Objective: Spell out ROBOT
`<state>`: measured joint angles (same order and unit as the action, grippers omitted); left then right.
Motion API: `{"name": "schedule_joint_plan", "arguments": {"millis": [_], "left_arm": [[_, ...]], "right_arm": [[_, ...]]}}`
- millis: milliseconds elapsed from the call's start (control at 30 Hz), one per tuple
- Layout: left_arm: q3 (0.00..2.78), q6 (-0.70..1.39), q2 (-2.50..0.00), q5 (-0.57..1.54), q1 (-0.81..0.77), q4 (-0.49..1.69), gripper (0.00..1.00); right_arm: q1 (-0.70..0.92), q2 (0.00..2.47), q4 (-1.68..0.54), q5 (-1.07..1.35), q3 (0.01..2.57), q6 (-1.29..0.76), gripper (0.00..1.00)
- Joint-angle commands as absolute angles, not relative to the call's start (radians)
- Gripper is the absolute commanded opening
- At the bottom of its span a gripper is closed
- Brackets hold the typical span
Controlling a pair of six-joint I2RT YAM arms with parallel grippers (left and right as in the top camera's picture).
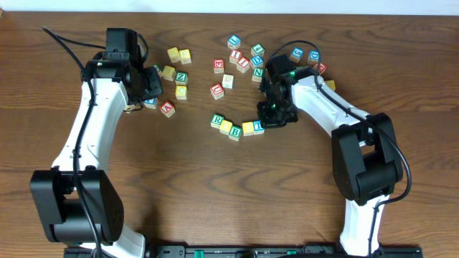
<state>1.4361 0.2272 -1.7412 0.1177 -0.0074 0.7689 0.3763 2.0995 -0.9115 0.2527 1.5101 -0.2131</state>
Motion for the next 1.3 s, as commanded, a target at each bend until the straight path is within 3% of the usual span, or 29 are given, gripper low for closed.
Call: {"name": "schedule_joint_plan", "arguments": {"millis": [0,267,733,1267], "left_arm": [[1.443,0.21,-1.739,0.112,-0.008,0.769,0.09],[1.486,0.21,-1.732,0.068,-0.007,0.771,0.09],[1.525,0.176,-1.729,0.025,0.116,0.793,0.09],[1.521,0.176,-1.73,0.026,0.112,0.812,0.09]], "right_arm": [[0.359,2.094,-0.932,0.261,1.53,-0.23,0.01],[0.355,2.009,-1.013,0.286,1.632,-0.207,0.01],[0.681,2.066,-0.949,0.273,1.625,-0.244,0.01],[0.704,2.155,-0.953,0.094,1.625,-0.329,0.01]]}}
